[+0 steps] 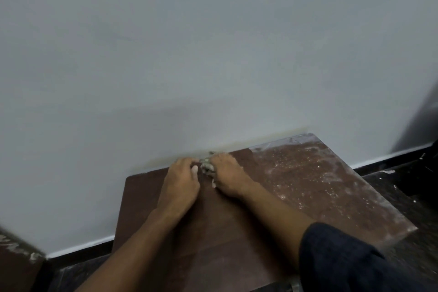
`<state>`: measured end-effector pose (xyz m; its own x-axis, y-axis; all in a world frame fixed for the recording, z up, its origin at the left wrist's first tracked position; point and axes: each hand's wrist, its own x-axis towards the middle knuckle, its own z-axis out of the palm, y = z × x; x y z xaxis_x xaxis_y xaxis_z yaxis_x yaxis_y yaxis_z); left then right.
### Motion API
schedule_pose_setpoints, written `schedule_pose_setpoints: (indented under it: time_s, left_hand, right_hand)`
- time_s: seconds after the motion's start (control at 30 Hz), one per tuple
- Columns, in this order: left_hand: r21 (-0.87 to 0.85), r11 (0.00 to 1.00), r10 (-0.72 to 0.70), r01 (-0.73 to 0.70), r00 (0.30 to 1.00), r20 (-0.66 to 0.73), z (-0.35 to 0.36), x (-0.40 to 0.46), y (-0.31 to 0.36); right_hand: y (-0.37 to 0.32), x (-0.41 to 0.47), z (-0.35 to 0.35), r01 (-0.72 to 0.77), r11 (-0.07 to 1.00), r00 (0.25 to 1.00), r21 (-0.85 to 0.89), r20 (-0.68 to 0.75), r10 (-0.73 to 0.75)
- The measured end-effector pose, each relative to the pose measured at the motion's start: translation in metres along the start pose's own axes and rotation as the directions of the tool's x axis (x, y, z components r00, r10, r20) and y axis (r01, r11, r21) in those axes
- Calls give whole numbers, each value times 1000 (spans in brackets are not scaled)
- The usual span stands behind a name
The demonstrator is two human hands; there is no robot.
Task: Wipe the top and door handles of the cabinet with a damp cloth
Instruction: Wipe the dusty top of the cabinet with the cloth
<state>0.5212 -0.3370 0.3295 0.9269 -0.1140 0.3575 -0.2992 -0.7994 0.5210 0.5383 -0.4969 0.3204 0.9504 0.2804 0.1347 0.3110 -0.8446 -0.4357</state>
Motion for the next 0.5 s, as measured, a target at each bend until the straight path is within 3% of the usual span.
schedule_pose_setpoints:
  time_s: [0.1, 0.2, 0.3, 0.43, 0.5]
  left_hand:
    - [-39, 999, -23, 22, 999, -32, -3, 5, 3]
    - [-37, 999, 17, -16, 1000, 8, -2, 3, 5]
    - [-40, 999, -5, 6, 999, 37, -7, -5, 1]
    - [-1, 1000, -31, 31, 999, -28, -17, -15, -4]
    - [-12, 999, -41, 41, 996, -79, -22, -16, -4]
  right_hand:
    - [-39, -47, 25, 181, 973, 980, 140, 60, -191]
    - [-51, -83, 35, 453, 874, 871, 179, 123, -476]
    - [-26, -58, 10, 349, 918, 919, 190, 121, -374]
    - [6, -2, 3, 67, 998, 994, 8, -84, -66]
    - [-2, 2, 17, 13, 1000, 995, -21, -98, -15]
